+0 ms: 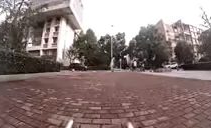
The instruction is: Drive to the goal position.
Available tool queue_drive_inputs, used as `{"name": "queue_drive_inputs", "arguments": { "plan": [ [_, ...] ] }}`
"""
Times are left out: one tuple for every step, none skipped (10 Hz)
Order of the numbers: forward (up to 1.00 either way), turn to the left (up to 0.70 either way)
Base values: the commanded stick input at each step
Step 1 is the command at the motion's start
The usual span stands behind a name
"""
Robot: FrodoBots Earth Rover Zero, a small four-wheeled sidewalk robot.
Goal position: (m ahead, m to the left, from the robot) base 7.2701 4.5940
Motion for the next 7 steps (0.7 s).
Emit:
{"name": "queue_drive_inputs", "arguments": {
  "plan": [
    [0.70, 0.00],
    [0.70, 0.00],
    [0.70, 0.00],
    [0.70, 0.00],
    [0.70, 0.00],
    [0.70, 0.00],
    [0.70, 0.00]
  ]
}}
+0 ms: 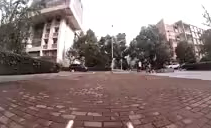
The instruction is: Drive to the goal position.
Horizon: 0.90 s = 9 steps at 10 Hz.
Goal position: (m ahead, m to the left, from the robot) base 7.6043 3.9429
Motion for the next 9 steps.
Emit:
{"name": "queue_drive_inputs", "arguments": {
  "plan": [
    [0.70, 0.00],
    [0.70, 0.00],
    [0.70, 0.00],
    [0.70, 0.00],
    [0.70, 0.00],
    [0.70, 0.00],
    [0.70, 0.00],
    [0.70, 0.00],
    [0.70, 0.00]
  ]
}}
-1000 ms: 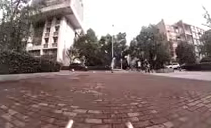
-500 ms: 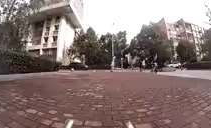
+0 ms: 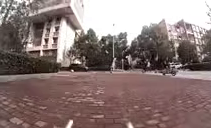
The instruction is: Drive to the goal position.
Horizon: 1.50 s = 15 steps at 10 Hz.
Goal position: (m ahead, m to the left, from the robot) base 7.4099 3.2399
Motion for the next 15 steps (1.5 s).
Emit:
{"name": "queue_drive_inputs", "arguments": {
  "plan": [
    [0.70, 0.00],
    [0.70, 0.00],
    [0.70, 0.00],
    [0.70, 0.00],
    [0.70, 0.00],
    [0.70, 0.00],
    [0.70, 0.00],
    [0.70, 0.00],
    [0.70, 0.00],
    [0.70, 0.00],
    [0.70, 0.00],
    [0.70, 0.00],
    [0.70, 0.00],
    [0.70, 0.00],
    [0.70, 0.00]
  ]
}}
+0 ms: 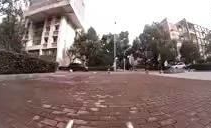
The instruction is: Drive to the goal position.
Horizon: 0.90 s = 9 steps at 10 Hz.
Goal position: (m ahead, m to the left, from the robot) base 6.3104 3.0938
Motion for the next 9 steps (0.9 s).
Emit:
{"name": "queue_drive_inputs", "arguments": {
  "plan": [
    [0.70, 0.00],
    [0.70, 0.00],
    [0.70, 0.00],
    [0.70, 0.00],
    [0.70, 0.00],
    [0.70, 0.00],
    [0.70, 0.00],
    [0.70, 0.00],
    [0.70, 0.00]
  ]
}}
